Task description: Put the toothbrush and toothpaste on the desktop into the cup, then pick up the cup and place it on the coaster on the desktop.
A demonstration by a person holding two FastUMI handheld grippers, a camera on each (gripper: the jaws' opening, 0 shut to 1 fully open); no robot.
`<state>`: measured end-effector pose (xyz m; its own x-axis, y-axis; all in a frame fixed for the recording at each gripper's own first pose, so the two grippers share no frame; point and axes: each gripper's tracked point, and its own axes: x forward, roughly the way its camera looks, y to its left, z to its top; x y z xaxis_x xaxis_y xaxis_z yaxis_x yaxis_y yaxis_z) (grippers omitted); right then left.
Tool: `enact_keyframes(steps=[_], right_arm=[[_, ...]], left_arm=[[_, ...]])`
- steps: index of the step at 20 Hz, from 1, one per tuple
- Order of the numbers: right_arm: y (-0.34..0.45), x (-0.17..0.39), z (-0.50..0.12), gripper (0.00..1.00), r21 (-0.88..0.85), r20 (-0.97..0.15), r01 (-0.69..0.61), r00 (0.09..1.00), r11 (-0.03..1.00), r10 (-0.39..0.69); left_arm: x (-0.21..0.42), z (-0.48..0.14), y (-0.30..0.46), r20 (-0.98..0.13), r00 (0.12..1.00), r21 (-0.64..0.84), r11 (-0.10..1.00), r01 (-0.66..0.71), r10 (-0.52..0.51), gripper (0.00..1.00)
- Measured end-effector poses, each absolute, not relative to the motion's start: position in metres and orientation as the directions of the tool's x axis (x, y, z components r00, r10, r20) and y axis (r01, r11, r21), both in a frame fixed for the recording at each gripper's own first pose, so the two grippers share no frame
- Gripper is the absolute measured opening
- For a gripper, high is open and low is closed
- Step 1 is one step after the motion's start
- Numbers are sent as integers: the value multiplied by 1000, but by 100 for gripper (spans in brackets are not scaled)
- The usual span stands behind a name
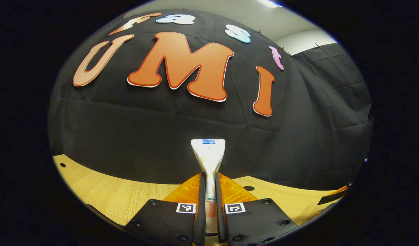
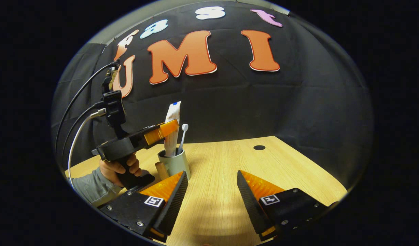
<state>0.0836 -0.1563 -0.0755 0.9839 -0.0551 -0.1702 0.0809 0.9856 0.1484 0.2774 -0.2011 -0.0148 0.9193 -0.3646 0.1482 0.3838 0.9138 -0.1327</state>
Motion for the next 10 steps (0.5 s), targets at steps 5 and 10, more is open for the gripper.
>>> enact_keyframes(steps=[5, 10], right_arm=[[-154, 87, -73, 87, 151, -170, 84, 984, 985, -58], [-137, 101, -66, 88, 136, -179, 48, 984, 990, -23]], left_arm=[[277, -20, -193, 122, 927, -158, 915, 371, -355, 22], [263, -30, -179, 57, 926, -157, 913, 378, -373, 28]])
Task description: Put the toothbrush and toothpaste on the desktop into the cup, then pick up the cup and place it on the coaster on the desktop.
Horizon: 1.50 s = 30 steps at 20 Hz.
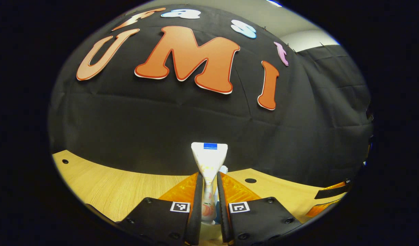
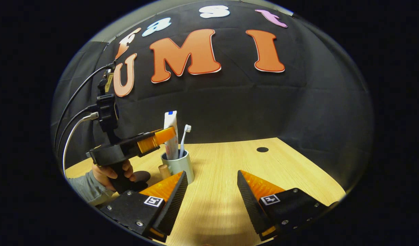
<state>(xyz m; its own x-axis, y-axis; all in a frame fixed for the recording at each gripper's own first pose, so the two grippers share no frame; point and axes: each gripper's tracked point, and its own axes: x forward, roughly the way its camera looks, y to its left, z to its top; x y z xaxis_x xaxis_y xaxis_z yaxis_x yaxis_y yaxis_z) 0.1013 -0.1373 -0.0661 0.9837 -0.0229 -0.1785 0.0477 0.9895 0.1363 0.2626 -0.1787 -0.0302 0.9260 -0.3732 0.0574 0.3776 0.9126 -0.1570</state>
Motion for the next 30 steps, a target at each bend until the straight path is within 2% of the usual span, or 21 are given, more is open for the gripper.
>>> enact_keyframes(steps=[2, 6, 7, 9, 11, 14, 18, 24, 30], right_arm=[[-125, 108, -63, 88, 130, -190, 25, 982, 991, 1], [-103, 121, -60, 89, 127, -220, -17, 975, 992, 45], [-97, 124, -58, 89, 122, -225, -26, 973, 992, 53], [-89, 130, -55, 89, 104, -242, -36, 968, 994, 61], [-81, 135, -53, 89, 96, -264, -47, 962, 994, 71], [-74, 146, -56, 89, 107, -317, -45, 945, 993, 77], [-62, 158, -58, 89, 119, -381, -49, 920, 992, 91], [-48, 172, -61, 89, 87, -478, -46, 875, 995, 82], [-52, 182, -79, 89, 44, -618, 19, 786, 999, 12]], left_arm=[[257, -35, -173, 18, 924, -148, 913, 380, -382, 33], [241, -10, -150, 61, 930, -105, 924, 368, -363, 43], [236, -8, -146, 56, 929, -97, 924, 370, -366, 48], [226, -2, -133, 53, 932, -71, 930, 361, -358, 67], [213, 0, -122, 43, 934, -55, 933, 357, -355, 74], [200, -3, -97, -4, 950, -38, 949, 313, -314, 92], [183, -10, -65, -58, 963, -32, 965, 262, -263, 96], [162, -19, -22, -78, 973, -31, 976, 215, -217, 97], [138, -32, 9, -88, 980, -26, 984, 177, -178, 97]])
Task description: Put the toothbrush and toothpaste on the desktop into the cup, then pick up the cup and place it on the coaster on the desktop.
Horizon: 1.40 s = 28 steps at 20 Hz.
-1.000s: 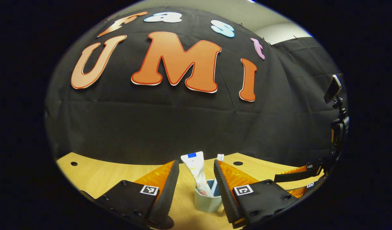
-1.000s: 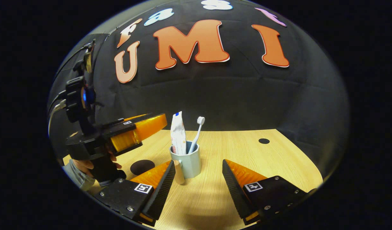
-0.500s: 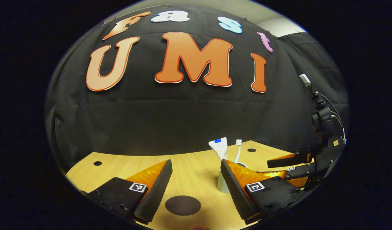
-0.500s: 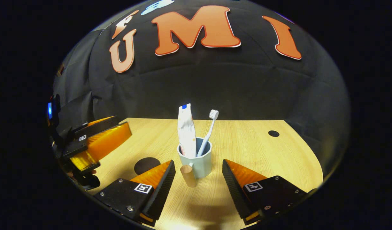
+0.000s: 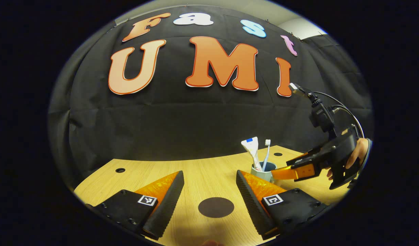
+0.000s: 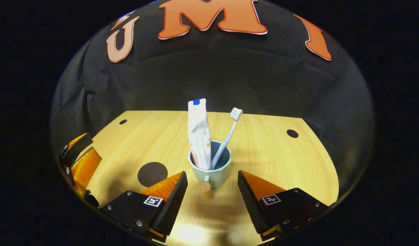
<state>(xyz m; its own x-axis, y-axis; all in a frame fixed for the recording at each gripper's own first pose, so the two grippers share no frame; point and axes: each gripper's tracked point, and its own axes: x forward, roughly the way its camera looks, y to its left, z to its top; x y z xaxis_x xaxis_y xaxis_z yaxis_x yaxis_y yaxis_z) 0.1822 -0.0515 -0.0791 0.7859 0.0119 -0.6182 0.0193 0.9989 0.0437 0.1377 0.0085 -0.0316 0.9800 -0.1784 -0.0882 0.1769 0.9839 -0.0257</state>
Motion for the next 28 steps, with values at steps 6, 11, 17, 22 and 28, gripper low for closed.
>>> enact_keyframes(steps=[6, 11, 17, 22, 28], right_arm=[[-38, 185, -107, 86, 90, -775, 30, 629, 996, 51], [-40, 191, -133, 67, 33, -833, 56, 553, 998, -3], [-35, 188, -157, 49, 33, -858, 74, 513, 997, -10], [-35, 188, -156, 25, 41, -851, 91, 525, 995, -13], [-35, 191, -151, 24, 46, -832, 41, 555, 998, 15]], left_arm=[[115, -40, 42, -96, 987, -58, 991, 121, -126, 97], [99, -46, 64, -89, 992, -74, 994, 83, -90, 97], [80, -58, 85, -116, 992, -82, 996, 42, -52, 97], [69, -64, 93, -126, 991, -87, 996, 25, -36, 97], [64, -62, 93, -128, 991, -80, 996, 25, -35, 97]])
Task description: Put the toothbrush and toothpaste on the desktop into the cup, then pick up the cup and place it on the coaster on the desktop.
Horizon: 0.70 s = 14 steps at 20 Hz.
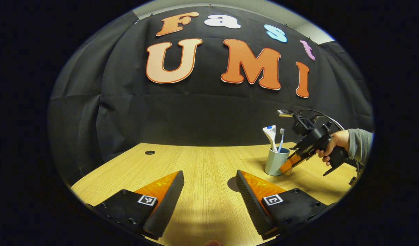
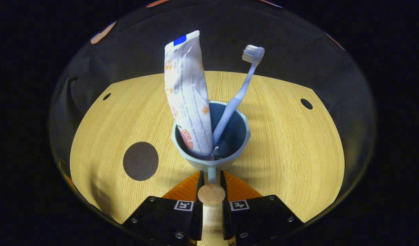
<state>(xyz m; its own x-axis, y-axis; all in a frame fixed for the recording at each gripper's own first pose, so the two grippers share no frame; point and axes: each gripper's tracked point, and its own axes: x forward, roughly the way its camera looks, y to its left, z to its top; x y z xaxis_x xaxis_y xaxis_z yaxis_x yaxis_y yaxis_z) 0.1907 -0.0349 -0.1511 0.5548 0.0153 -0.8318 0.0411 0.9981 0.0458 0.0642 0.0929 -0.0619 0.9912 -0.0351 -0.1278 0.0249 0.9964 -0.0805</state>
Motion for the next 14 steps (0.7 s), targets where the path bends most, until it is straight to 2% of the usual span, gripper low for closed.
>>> enact_keyframes(steps=[4, 5, 11, 14], right_arm=[[-35, 201, -131, 23, 39, -786, 16, 618, 999, 21], [-33, 198, -135, 20, 28, -792, 8, 610, 1000, 17], [-35, 195, -141, 20, 2, -834, -22, 552, 1000, 14], [-36, 200, -146, 27, -16, -855, -19, 519, 1000, -4]], left_arm=[[61, -58, 89, -117, 992, -77, 997, 29, -38, 97], [60, -60, 90, -119, 992, -77, 997, 30, -39, 97], [56, -67, 84, -126, 991, -84, 996, 34, -45, 97], [56, -65, 85, -117, 992, -80, 996, 36, -45, 97]])
